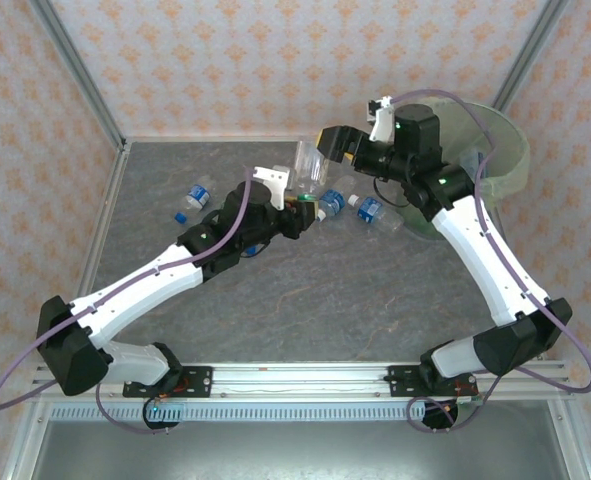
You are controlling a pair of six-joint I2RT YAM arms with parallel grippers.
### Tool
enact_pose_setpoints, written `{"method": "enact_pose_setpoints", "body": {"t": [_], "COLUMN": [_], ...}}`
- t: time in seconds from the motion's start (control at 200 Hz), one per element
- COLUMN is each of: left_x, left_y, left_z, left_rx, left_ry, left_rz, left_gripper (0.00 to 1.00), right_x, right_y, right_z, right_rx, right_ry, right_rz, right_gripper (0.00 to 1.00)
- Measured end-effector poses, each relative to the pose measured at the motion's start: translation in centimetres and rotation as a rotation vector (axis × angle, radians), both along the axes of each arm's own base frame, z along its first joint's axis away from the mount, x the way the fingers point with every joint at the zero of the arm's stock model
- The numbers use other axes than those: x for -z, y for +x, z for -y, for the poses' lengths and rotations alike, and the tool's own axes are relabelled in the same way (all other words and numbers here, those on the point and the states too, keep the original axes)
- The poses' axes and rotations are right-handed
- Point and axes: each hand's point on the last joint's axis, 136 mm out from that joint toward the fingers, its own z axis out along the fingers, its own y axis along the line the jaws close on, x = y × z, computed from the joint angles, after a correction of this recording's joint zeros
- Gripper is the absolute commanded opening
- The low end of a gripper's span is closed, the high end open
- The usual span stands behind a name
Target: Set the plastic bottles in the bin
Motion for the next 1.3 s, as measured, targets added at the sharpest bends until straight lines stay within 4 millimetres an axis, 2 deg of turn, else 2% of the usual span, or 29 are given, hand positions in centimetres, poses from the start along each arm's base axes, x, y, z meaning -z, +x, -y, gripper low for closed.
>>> {"method": "enact_pose_setpoints", "body": {"t": [0.27, 0.556, 0.631, 0.691, 0.726, 0.811, 0.881, 0.961, 0.986, 1.021, 1.046, 1.176, 1.301], "left_x": [-1.7, -0.8, -0.8, -1.0, -1.1, -1.5, -1.8, -1.9, -1.9, -2.0, -2.0, -2.7, -4.3], "left_y": [-0.5, -0.4, -0.4, -0.3, -0.3, -0.2, -0.1, 0.1, 0.2, 0.3, 0.4, 0.6, 0.5], "left_z": [1.4, 1.9, 2.0, 2.0, 2.0, 2.0, 2.0, 1.9, 1.8, 1.7, 1.6, 0.8, -0.4], "left_rx": [0.050, 0.062, 0.062, 0.062, 0.061, 0.060, 0.056, 0.043, 0.040, 0.033, 0.021, -0.015, -0.058], "left_ry": [-0.006, 0.020, 0.021, 0.021, 0.019, 0.015, 0.021, 0.029, 0.033, 0.036, 0.035, 0.037, 0.020], "left_rz": [0.039, 0.012, 0.010, 0.010, 0.013, 0.021, 0.037, 0.047, 0.051, 0.055, 0.054, 0.077, 0.115], "left_gripper": [0.22, 0.22, 0.22, 0.24, 0.28, 0.46, 0.67, 0.79, 0.87, 0.91, 0.98, 0.99, 0.99], "right_x": [1.0, 2.6, 2.5, 2.3, 2.1, 1.7, 1.4, 1.4, 1.4, 1.4, 1.4, 1.1, 0.3], "right_y": [-0.1, 0.1, 0.2, 0.2, 0.2, 0.2, 0.3, 0.6, 0.7, 1.0, 1.2, 3.3, 5.2], "right_z": [-0.9, -1.9, -1.9, -1.9, -1.9, -1.8, -1.7, -1.5, -1.3, -0.9, -0.5, 2.8, 7.5], "right_rx": [-0.050, -0.119, -0.126, -0.130, -0.130, -0.127, -0.116, -0.098, -0.088, -0.073, -0.061, 0.044, 0.179], "right_ry": [0.006, -0.006, -0.008, -0.014, -0.015, -0.013, -0.010, -0.006, -0.004, 0.002, 0.006, 0.033, 0.073], "right_rz": [-0.033, -0.064, -0.061, -0.049, -0.044, -0.036, -0.034, -0.042, -0.045, -0.051, -0.054, -0.069, -0.073], "right_gripper": [0.77, 0.57, 0.48, 0.47, 0.47, 0.48, 0.48, 0.48, 0.47, 0.47, 0.47, 0.47, 0.47]}}
